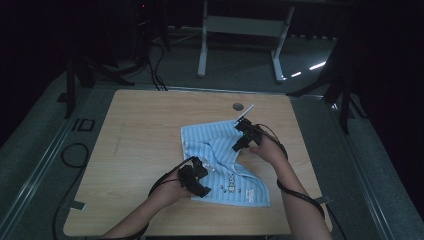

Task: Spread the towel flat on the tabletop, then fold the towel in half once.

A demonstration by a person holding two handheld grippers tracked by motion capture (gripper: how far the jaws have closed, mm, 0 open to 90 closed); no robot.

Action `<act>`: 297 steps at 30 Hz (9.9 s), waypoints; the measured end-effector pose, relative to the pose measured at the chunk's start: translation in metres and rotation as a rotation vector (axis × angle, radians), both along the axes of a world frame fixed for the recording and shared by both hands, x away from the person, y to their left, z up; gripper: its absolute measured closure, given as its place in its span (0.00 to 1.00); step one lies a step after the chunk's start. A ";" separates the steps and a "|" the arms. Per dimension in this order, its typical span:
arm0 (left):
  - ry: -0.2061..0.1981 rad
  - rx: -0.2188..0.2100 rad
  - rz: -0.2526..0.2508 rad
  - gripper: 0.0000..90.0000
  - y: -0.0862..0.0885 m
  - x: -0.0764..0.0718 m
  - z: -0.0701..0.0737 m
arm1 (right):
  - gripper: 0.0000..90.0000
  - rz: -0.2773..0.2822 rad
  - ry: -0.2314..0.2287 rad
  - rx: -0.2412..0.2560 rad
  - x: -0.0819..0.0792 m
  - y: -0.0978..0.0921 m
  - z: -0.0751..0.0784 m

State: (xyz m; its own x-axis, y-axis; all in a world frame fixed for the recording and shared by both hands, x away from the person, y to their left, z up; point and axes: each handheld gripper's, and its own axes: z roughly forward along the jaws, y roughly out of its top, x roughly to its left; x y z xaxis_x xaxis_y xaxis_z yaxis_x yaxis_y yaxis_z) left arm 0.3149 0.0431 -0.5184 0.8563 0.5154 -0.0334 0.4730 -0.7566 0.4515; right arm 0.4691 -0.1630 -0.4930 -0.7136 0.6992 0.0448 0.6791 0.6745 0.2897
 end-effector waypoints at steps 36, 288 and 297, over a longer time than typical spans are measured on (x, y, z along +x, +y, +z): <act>0.143 -0.049 -0.264 0.95 -0.001 -0.107 0.016 | 0.96 -0.058 -0.081 -0.161 0.006 -0.040 0.020; -0.079 -0.112 0.467 0.57 0.092 0.145 0.011 | 0.64 -0.113 -0.183 0.161 0.006 -0.037 0.004; -0.044 -0.132 0.538 0.56 0.092 0.175 0.001 | 0.54 -0.218 -0.157 0.212 0.038 -0.039 0.005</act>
